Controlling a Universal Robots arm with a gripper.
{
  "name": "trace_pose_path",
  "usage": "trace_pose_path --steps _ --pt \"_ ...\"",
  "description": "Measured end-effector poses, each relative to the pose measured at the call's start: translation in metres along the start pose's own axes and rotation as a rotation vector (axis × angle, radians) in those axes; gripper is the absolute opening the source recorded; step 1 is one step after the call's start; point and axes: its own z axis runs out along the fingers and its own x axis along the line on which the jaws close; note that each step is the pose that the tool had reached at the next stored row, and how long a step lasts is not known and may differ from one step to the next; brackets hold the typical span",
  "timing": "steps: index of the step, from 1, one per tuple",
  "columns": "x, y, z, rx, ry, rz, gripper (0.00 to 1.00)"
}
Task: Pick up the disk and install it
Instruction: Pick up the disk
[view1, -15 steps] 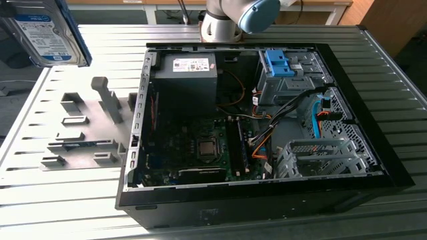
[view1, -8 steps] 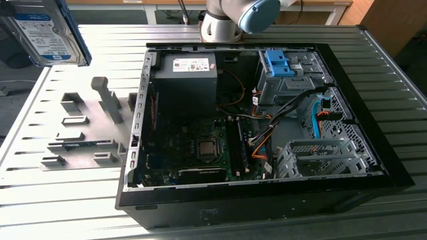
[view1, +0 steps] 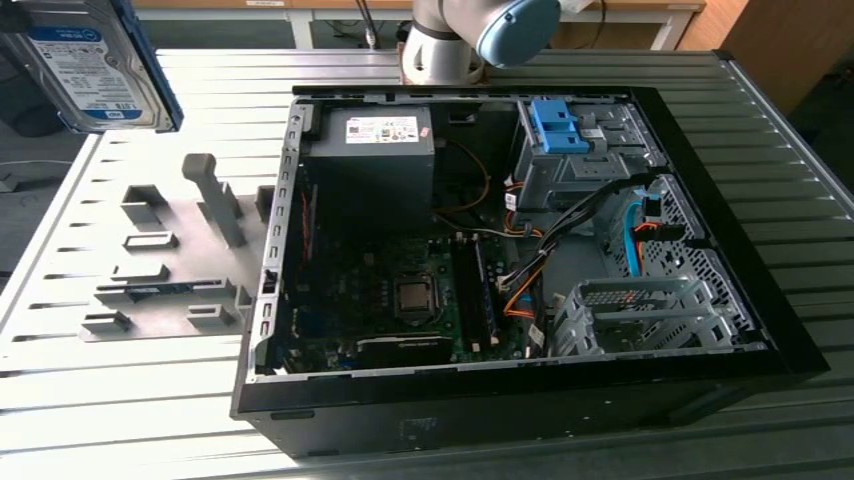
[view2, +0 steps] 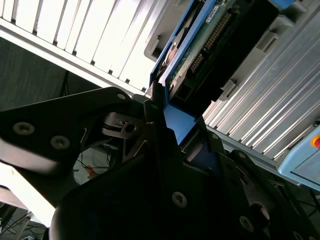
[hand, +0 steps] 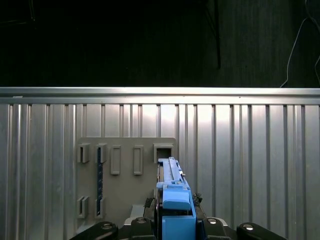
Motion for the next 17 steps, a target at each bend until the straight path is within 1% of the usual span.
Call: trace_pose_path --steps 3,8,10,17 --pt "0.0000 -0.0028 0.0001 0.0002 -0.0001 0.000 0.37" --pt "0.0000 -0.0030 0.0001 0.0003 -0.0001 0.000 0.37" --pt "-0.0001 -0.0030 -0.0011 0.0002 0.0000 0.000 0.37" --pt "-0.0004 -0.0028 -0.0151 0.0004 -0.0002 0.000 0.37"
